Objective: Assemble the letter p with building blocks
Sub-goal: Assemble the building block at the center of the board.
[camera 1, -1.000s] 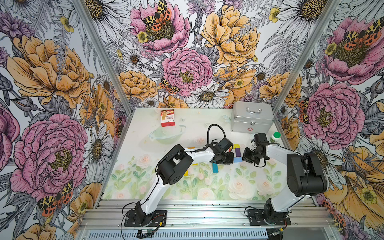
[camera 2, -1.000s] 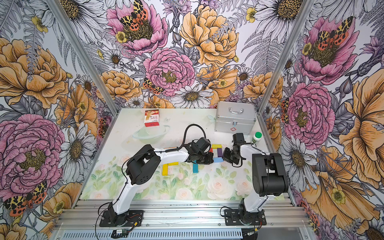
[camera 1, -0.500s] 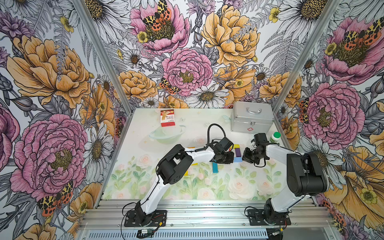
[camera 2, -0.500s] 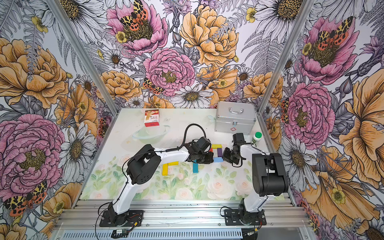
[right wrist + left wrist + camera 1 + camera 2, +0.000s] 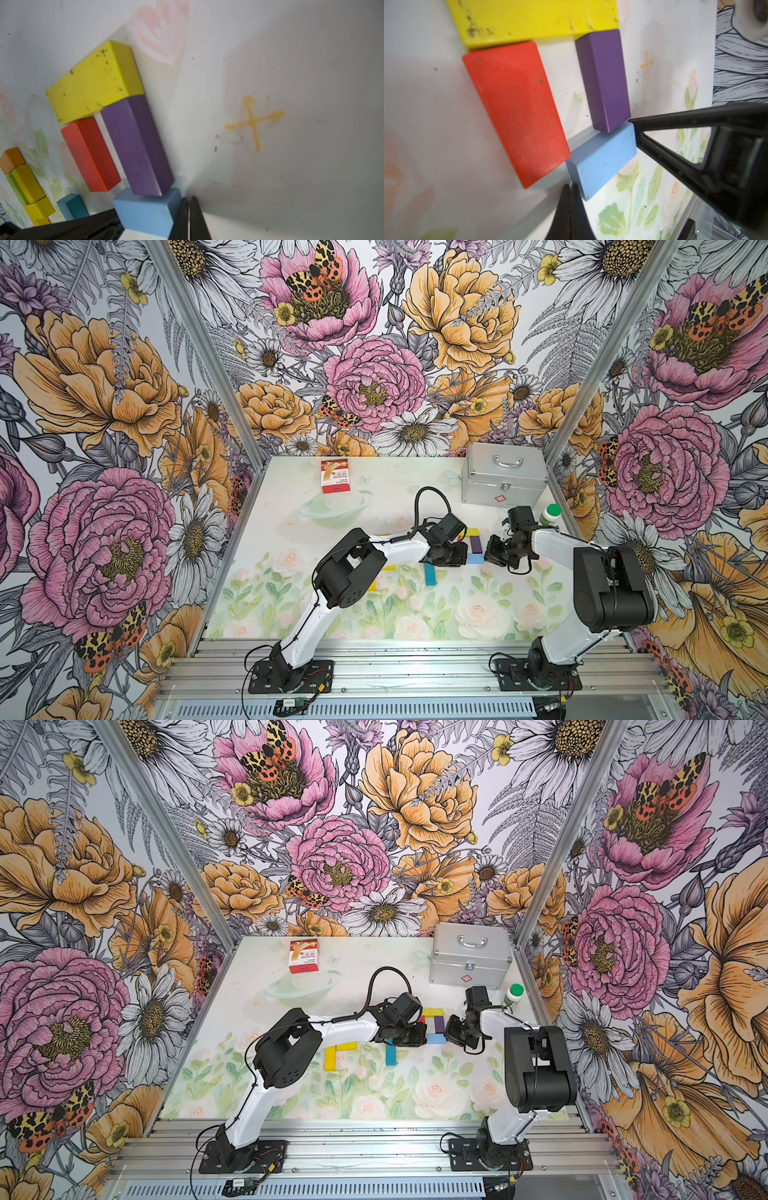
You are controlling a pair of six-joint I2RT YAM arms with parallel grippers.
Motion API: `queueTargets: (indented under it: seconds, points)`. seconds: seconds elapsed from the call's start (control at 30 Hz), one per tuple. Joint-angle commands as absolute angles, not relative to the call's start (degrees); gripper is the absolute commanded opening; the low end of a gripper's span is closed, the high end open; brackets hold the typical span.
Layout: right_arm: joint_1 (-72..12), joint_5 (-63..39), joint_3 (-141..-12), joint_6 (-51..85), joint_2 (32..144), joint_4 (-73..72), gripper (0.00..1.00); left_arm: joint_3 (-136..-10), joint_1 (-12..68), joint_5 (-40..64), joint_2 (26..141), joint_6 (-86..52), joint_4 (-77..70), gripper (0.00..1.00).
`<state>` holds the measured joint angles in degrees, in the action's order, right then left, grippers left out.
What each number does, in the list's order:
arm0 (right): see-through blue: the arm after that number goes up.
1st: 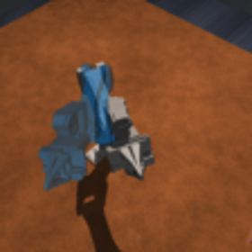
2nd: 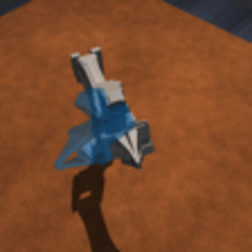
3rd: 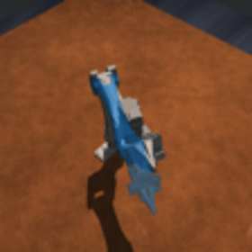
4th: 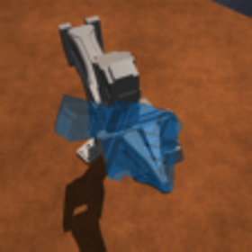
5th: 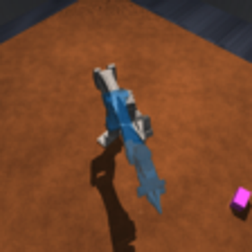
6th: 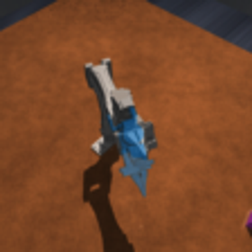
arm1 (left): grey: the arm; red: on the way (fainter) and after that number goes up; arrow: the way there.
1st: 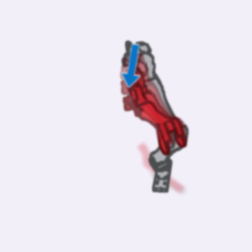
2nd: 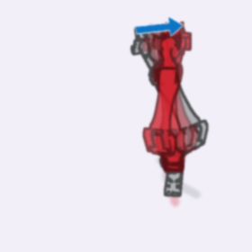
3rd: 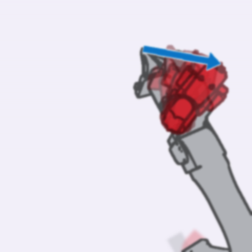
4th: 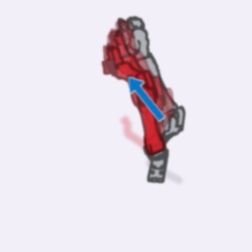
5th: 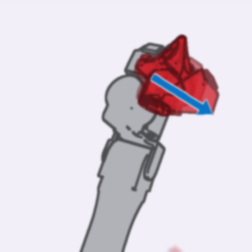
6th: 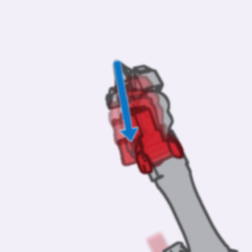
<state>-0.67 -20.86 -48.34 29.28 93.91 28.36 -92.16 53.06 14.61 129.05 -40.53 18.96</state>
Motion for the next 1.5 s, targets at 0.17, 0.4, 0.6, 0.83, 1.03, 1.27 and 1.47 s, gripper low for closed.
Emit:
queueTargets:
  seconds: [0.17,0.4,0.6,0.83,1.03,1.27,1.47]
  points:
    - [-0.88,-20.94,-49.22,29.97,95.25,28.65,0.08,-94.04,52.82,14.51,130.64,-39.79,17.95,0.00]
    - [-0.87,-20.94,-49.57,29.81,95.64,28.66,0.08,-94.01,52.84,14.59,130.71,-39.77,17.96,0.00]
    - [-0.88,-20.83,-49.67,29.90,95.55,28.74,0.08,-94.09,52.78,14.68,130.77,-39.78,17.94,0.00]
    - [-0.87,-20.70,-49.22,29.96,95.45,28.70,0.09,-94.30,52.82,14.46,130.85,-39.85,17.93,0.00]
    - [-0.87,-20.64,-49.30,29.93,95.51,28.73,0.09,-94.44,52.82,14.42,130.91,-39.81,17.94,0.00]
    - [-0.79,-20.33,-48.65,29.97,95.03,28.68,0.10,-94.22,52.82,14.25,130.37,-39.81,17.93,0.00]
    - [-0.68,-19.82,-47.91,30.54,93.57,28.79,0.11,-93.09,52.87,12.13,128.79,-39.64,17.93,0.11]
